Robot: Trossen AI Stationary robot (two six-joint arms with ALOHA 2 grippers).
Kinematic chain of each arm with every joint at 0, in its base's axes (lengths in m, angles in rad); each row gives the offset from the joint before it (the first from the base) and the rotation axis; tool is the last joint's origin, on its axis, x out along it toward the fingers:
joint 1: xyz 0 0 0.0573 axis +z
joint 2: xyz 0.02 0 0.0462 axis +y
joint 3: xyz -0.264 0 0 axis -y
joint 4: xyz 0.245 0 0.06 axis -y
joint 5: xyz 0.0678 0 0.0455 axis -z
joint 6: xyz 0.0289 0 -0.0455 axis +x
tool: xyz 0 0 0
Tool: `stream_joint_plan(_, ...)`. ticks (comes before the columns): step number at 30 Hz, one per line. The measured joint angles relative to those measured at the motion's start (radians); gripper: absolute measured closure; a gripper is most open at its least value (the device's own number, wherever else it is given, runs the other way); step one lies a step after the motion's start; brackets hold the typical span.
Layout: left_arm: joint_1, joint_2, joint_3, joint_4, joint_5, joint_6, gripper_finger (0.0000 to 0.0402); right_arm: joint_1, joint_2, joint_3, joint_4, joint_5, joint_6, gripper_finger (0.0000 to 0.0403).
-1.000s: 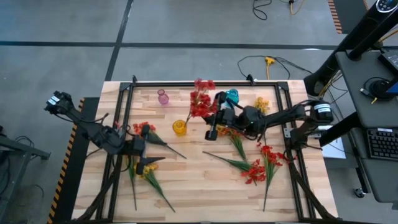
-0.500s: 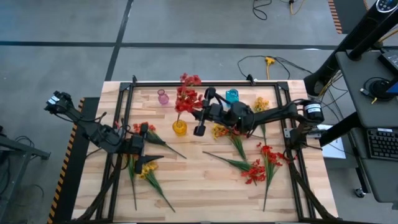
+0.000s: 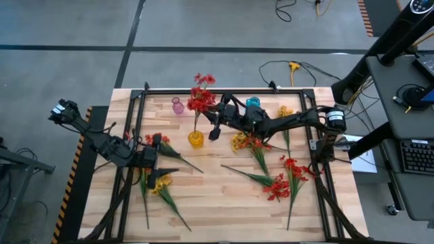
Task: Sort flowers into vase by color
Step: Put the left red flower into the yellow vase
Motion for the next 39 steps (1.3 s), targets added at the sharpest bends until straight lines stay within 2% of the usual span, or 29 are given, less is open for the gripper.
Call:
stream_joint_plan(9, 0.0, 0.0, 0.0, -0.001, -0.032, 0.0, 0.0155, 0.0, 0.002, 0.0, -0.066, 0.0, 0.024, 0.0381)
stream_joint_plan(22, 0.001, 0.004, 0.0, 0.004, -0.055, 0.008, 0.0155, 0.0, 0.011, -0.001, -0.073, 0.0, 0.041, 0.0381)
stream_joint_plan(27, 0.001, 0.001, 0.001, 0.033, -0.126, 0.017, 0.0155, 0.0, 0.011, -0.001, -0.102, 0.0, 0.056, 0.0381)
stream_joint_plan(39, 0.002, 0.0, 0.001, 0.035, -0.165, 0.02, 0.0155, 0.0, 0.011, -0.002, -0.146, 0.001, 0.059, 0.0381)
